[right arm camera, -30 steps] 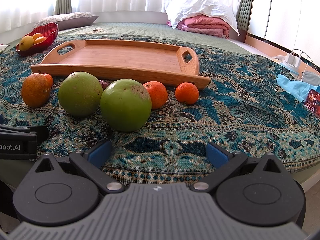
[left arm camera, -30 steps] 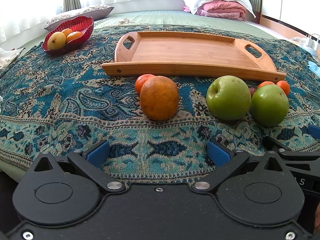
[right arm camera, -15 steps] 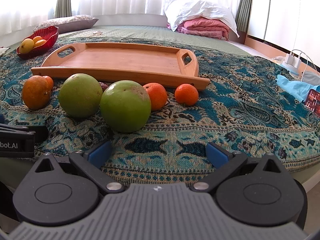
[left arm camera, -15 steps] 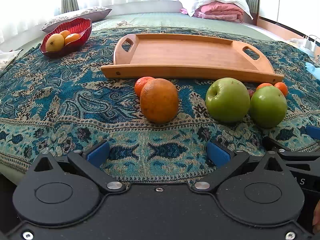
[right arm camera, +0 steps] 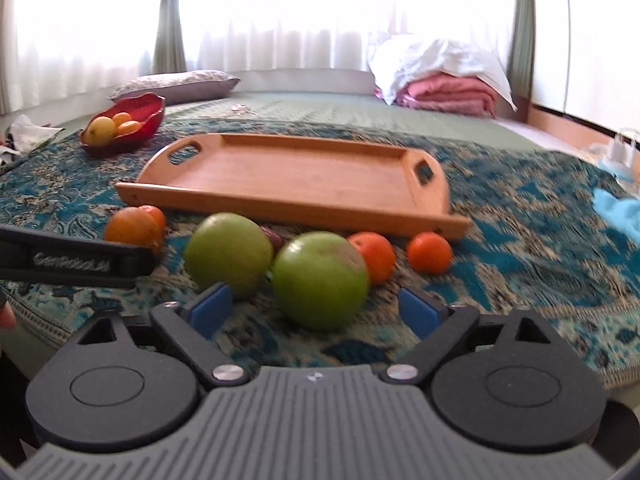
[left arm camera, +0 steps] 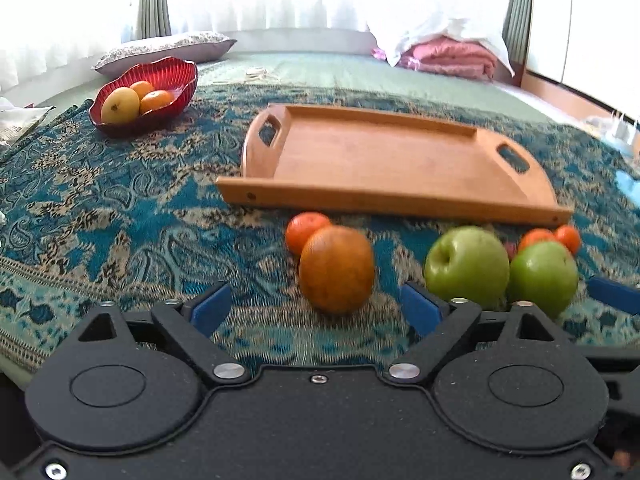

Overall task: Organize fruits
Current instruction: 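Close the left gripper on the brown-orange fruit while the right gripper closes on the large green fruit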

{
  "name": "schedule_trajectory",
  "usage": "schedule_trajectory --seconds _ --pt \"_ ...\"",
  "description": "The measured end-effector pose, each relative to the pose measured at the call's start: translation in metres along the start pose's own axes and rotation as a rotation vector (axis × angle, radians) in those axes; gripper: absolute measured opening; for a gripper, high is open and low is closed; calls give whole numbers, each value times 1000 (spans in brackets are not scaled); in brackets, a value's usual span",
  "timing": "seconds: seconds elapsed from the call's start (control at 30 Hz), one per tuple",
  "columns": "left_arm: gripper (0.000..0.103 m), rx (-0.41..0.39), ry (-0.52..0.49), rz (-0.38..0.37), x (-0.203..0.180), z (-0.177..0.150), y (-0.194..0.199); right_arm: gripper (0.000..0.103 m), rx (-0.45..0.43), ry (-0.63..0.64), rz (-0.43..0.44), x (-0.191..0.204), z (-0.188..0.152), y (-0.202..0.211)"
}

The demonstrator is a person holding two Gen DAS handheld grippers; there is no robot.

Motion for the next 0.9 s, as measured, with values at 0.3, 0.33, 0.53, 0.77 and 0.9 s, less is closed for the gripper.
schedule_trajectory --seconds 0.3,0.33,0.53,0.77,0.9 --pt "64 -26 -4 -59 -8 8 -8 76 0 25 -37 1 6 -14" --pt "61 -23 -5 -62 -9 7 -9 72 5 18 -42 0 5 -15" --pt "52 7 3 -72 -10 1 -19 69 29 6 -41 -4 0 -23" --pt "52 8 -15 -54 -12 -2 -24 68 33 10 -51 -2 -3 -27" --pt "52 8 -20 -45 -13 -2 -27 68 38 -9 -52 -3 -4 -31"
Point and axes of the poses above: each gripper's, at about its wrist camera, not at the fingertips, and y roughly against the way its jaws point, x to its left, z to its top, the point moved 9 cm from there along -y, roughly the way its jaws point, and after that the axes turned 3 degrees about -y, right-handed, at the moved point
